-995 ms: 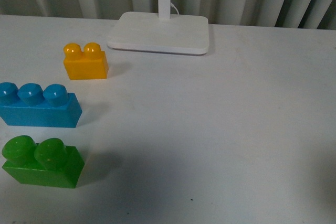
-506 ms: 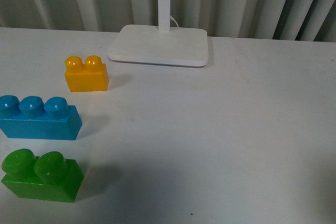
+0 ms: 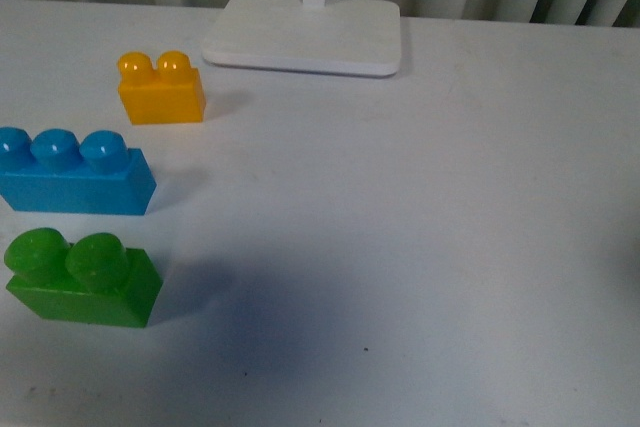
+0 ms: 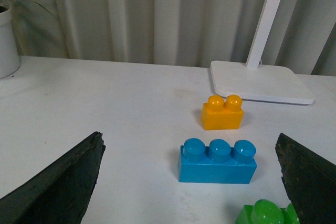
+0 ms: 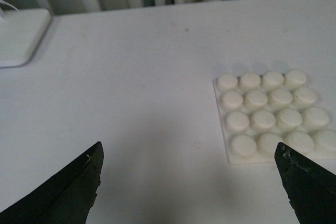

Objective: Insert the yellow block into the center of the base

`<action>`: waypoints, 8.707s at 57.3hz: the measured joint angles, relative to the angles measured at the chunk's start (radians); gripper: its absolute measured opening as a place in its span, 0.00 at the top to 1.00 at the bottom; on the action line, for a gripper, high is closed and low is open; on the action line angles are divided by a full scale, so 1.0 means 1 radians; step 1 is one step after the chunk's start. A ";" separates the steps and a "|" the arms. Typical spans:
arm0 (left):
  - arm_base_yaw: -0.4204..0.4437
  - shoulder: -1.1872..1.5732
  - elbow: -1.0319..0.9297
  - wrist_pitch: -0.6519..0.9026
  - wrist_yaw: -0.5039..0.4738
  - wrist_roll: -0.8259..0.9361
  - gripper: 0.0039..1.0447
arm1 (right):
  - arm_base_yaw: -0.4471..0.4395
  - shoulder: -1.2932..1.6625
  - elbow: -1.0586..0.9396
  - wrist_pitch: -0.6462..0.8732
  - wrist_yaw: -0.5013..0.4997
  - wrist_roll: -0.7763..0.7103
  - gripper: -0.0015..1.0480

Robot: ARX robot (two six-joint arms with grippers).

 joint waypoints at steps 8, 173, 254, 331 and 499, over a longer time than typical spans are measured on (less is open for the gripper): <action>0.000 0.000 0.000 0.000 0.000 0.000 0.06 | -0.060 0.260 0.109 0.036 0.002 -0.063 0.09; 0.000 0.000 0.000 0.000 0.000 0.000 0.06 | 0.692 1.019 0.456 0.126 0.318 0.513 0.08; 0.000 0.000 0.000 0.000 0.000 0.000 0.06 | 0.774 0.588 0.393 0.116 0.298 0.401 0.09; 0.000 0.000 0.000 0.000 0.001 0.000 0.06 | 0.277 -0.487 -0.267 0.197 0.176 0.048 0.99; -0.157 2.001 1.613 -0.737 0.117 1.342 0.06 | 0.277 -0.704 -0.332 0.045 0.174 0.047 0.09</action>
